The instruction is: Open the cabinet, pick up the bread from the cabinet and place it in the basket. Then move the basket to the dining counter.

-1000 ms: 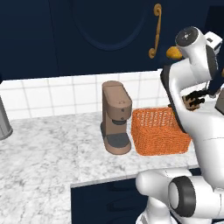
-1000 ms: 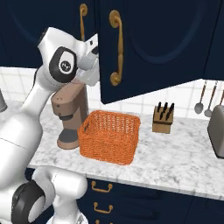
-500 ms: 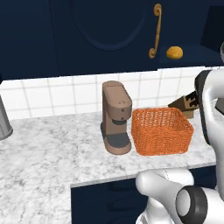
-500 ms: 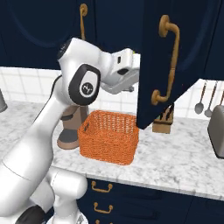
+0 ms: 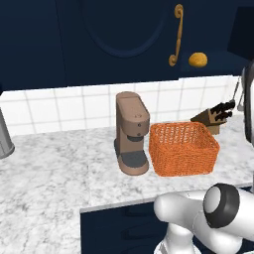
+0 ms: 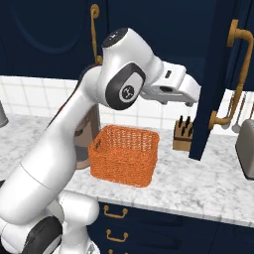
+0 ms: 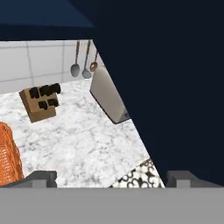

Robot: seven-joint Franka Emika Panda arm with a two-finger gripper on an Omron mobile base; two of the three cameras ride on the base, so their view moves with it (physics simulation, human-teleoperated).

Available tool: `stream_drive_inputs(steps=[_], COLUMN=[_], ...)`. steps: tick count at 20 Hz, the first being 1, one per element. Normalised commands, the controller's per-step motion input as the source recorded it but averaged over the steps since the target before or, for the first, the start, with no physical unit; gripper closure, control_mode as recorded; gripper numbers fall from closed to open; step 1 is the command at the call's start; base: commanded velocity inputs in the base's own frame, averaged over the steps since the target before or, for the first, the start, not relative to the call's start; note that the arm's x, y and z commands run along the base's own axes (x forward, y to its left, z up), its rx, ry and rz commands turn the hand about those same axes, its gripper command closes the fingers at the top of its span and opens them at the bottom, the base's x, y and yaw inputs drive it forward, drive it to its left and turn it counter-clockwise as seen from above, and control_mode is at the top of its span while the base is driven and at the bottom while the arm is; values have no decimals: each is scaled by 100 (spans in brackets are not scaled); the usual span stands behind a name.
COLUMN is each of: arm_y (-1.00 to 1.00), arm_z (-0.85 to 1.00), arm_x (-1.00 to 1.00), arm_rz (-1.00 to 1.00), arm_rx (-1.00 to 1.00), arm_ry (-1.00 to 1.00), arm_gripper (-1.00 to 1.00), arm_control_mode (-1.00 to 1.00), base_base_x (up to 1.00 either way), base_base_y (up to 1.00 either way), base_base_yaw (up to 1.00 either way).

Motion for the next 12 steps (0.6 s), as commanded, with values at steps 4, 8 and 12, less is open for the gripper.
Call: stream_drive_inputs(steps=[4, 8, 12], arm_y=[100, 98, 51], arm_z=[-3, 0, 2], arm_x=[31, 82, 100], arm_rz=[1, 8, 9], arm_rx=[19, 16, 21], arm_ry=[-10, -23, -11], arm_gripper=[-100, -100, -100], arm_control_mode=[-100, -100, -100], base_base_x=[0, 0, 0], base_base_y=[0, 0, 0], base_base_yaw=[0, 0, 0])
